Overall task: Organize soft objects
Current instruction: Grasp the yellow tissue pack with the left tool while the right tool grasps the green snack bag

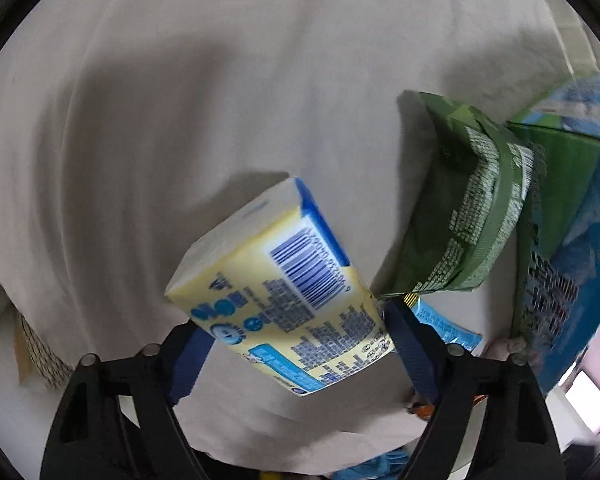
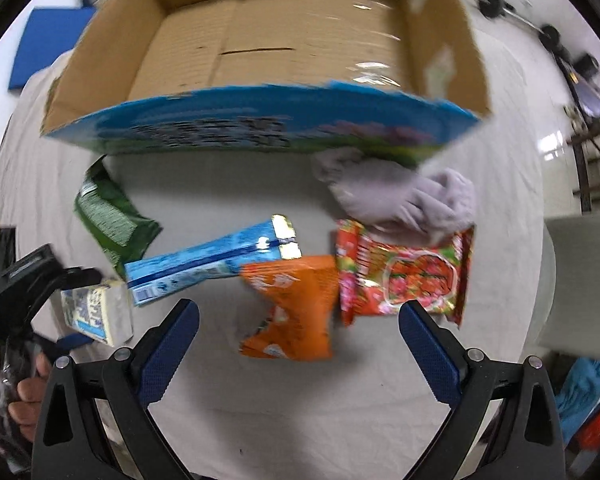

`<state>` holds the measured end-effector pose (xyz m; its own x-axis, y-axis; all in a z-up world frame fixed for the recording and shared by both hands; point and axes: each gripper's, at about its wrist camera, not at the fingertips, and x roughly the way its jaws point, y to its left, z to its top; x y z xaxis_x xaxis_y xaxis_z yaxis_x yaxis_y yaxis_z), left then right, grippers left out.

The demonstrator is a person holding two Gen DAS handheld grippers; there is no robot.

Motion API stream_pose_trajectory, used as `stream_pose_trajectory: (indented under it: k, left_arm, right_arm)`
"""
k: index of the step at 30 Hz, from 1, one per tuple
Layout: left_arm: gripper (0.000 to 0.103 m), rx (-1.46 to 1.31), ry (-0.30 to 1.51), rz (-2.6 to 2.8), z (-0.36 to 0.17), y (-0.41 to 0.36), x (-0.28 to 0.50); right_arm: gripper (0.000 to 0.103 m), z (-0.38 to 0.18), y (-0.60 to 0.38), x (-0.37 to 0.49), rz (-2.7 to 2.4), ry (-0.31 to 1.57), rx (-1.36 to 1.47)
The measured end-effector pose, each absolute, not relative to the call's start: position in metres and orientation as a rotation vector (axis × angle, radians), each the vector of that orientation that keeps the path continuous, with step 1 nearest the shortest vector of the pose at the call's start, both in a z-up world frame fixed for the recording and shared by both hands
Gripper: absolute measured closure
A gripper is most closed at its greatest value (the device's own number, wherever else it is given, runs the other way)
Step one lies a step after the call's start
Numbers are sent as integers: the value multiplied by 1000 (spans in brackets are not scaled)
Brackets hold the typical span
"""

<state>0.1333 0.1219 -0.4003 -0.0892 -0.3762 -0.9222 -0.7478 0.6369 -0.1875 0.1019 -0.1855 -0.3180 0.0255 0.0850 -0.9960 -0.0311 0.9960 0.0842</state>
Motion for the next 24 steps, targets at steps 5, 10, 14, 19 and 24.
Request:
stream_pose_trajectory:
  k: [5, 10, 14, 19, 24]
  left_arm:
    - [34, -655, 1692, 402, -377, 129, 120]
    - [39, -457, 1681, 402, -372, 144, 117]
    - [39, -403, 1701, 371, -376, 143, 119]
    - [42, -461, 1692, 362, -381, 151, 116]
    - [43, -386, 1645, 354, -362, 141, 114]
  right_arm:
    - [1, -313, -127, 117, 207, 1518, -48]
    - [10, -329, -46, 136, 327, 1498, -152]
    - [19, -356, 5, 151, 354, 1523, -231]
    - [56, -384, 36, 153, 351, 1594, -300]
    - [68, -369, 35, 142, 319, 1597, -230]
